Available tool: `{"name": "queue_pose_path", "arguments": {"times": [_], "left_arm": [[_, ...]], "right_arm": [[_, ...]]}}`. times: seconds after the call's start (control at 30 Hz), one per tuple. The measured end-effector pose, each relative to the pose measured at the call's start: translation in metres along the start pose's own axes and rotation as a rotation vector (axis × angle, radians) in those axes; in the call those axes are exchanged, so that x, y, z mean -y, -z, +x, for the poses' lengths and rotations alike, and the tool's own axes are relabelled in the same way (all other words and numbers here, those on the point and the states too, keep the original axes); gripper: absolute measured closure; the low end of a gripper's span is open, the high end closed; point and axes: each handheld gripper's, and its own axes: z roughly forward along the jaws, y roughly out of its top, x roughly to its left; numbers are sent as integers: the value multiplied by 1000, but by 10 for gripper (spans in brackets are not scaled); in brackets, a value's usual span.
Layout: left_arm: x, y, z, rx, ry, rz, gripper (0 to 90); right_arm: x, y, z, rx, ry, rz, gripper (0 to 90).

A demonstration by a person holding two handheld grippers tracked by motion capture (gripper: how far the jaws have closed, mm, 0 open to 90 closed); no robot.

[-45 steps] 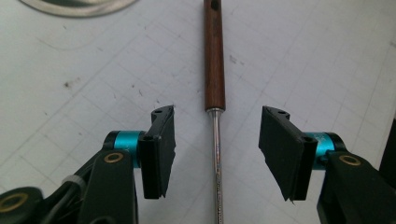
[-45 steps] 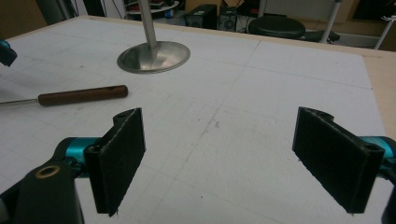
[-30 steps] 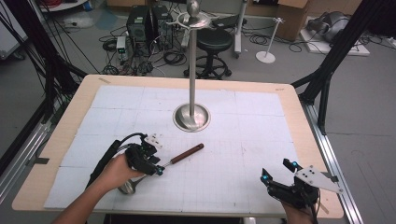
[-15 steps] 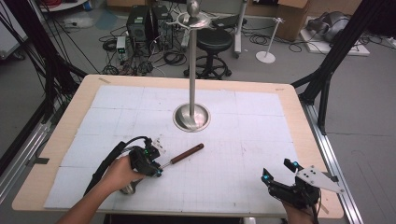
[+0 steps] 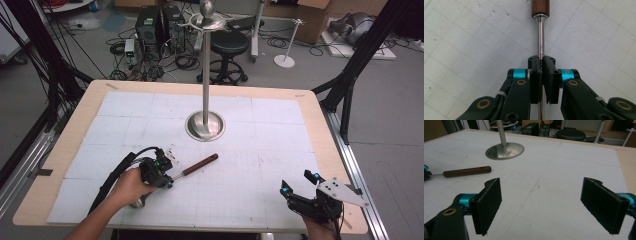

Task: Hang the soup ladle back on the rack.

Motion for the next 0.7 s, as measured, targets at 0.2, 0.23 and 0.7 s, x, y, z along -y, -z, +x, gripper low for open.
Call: {"name": "queue_pose_path", "arguments": {"times": [0.2, 0.23, 0.7], "left_arm": [[-1, 0, 0, 0, 10, 4, 841], [0, 0, -1, -3, 12, 1, 842], [16, 18, 7, 8, 70, -132, 844]], "right_arm": [[0, 1, 0, -1, -2, -2, 163], [0, 1, 0, 0, 2, -6, 163], [0, 1, -2, 2, -1, -7, 163]]}}
